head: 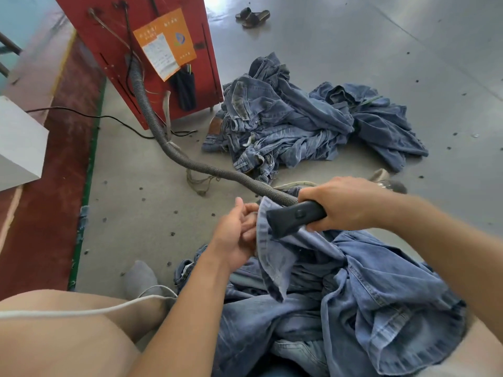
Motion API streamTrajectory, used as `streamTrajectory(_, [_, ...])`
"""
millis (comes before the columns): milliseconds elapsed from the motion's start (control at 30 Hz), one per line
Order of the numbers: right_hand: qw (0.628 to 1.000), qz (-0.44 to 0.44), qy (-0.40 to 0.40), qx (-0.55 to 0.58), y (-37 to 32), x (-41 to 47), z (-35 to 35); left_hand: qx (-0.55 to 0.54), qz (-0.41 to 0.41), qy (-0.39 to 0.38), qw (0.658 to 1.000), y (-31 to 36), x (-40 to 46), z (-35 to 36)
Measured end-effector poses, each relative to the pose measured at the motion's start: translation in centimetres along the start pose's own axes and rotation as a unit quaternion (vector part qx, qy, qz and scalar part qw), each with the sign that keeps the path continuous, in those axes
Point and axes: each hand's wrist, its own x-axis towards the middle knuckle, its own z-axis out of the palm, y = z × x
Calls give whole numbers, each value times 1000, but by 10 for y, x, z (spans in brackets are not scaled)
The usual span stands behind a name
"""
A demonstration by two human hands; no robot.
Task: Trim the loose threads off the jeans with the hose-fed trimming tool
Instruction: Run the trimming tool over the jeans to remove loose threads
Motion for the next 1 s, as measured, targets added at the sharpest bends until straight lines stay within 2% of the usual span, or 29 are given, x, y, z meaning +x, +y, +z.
streamTrajectory(33, [1000,-7,22,-13,-5,2,6,-19,4,4,1000,2,3,-5])
streamTrajectory(100, [997,-14,70,-9,-11,7,10,35,6,18,999,4,5,-12])
streamTrajectory(200, [987,9,139,85,-4,8,0,97,-32,47,994,-4,9,-15])
streamTrajectory(267, [969,32,186,157,8,4,-11,232,-54,97,967,-16,10,-17])
streamTrajectory(333, [962,41,204,178,21,0,-20,339,-29,165,926,-31,6,-24])
streamTrajectory(367, [963,45,201,176,27,-2,-23,336,-49,184,922,-37,3,-30])
streamTrajectory(400, [966,50,191,168,33,-3,-24,272,-109,183,939,-40,-1,-33])
streamTrajectory(467, [977,55,157,134,41,-3,-23,76,-245,127,958,-43,-9,-32])
streamTrajectory(533, [989,57,111,86,45,-1,-18,-63,-241,97,964,-47,-7,-32])
streamTrajectory(633, [996,66,57,32,49,2,-7,-28,-136,39,990,-43,-5,-30])
streamTrajectory(733, [996,79,21,25,54,3,-2,29,-50,-18,998,-36,-4,-33])
streamTrajectory(800, [996,78,-7,30,54,2,-2,39,-37,-57,997,-34,-4,-31])
streamTrajectory(933, [997,23,-76,9,34,1,9,-62,-69,-171,981,-43,-13,-18])
streamTrajectory(1000, [998,-19,-52,-14,20,3,21,19,-78,-187,979,-57,-21,-12])
